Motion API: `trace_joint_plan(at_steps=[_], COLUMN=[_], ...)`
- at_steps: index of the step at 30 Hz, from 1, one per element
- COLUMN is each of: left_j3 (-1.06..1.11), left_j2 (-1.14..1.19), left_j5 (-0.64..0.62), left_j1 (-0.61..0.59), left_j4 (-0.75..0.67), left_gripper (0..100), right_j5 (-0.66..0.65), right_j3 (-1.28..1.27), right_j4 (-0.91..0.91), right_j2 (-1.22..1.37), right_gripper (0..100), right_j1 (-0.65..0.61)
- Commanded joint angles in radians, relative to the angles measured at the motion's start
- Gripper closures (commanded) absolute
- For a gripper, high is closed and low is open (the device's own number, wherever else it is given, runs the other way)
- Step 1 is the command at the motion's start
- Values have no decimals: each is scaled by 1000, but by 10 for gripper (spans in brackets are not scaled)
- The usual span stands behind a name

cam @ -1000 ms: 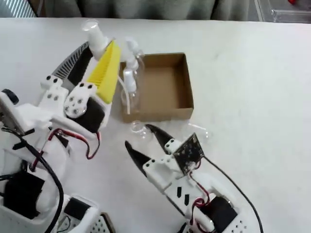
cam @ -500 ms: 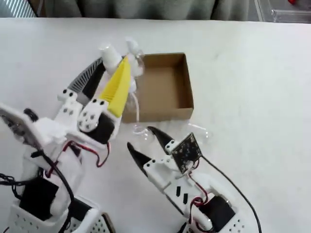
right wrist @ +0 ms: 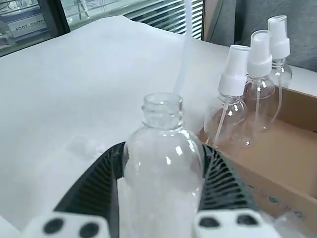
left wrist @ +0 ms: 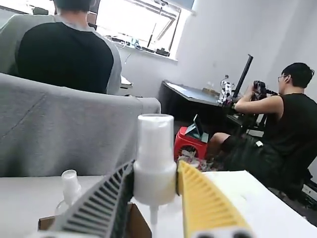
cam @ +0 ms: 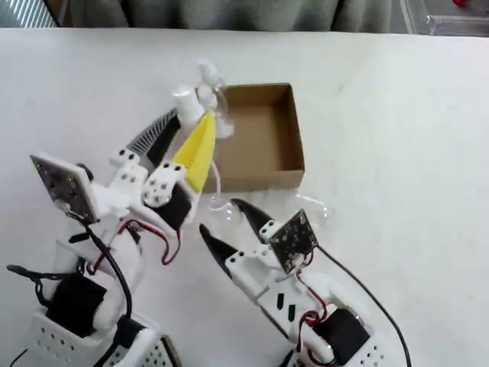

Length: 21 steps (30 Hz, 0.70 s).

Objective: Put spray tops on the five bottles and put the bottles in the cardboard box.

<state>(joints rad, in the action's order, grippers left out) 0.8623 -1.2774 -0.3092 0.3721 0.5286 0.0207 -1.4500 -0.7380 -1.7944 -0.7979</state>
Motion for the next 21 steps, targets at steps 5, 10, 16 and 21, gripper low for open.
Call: trace_joint_plan(at_steps=[5, 10, 16, 21], left_j3=[-9, -8, -5, 61], left_j2=[-15, -15, -15, -15], left_j5=[-9, -9, -9, -3], left_j1=[10, 10, 10, 70], left_j4=[49, 161, 222, 221], left_gripper=[978, 978, 978, 977], right_j5=[-3, -3, -3, -3], right_j3=[6, 6, 6, 6], right_j4=[25, 28, 28, 28], right_j2=[-8, -8, -8, -8], right_gripper=[983, 983, 983, 983], right_j1=[19, 62, 64, 64])
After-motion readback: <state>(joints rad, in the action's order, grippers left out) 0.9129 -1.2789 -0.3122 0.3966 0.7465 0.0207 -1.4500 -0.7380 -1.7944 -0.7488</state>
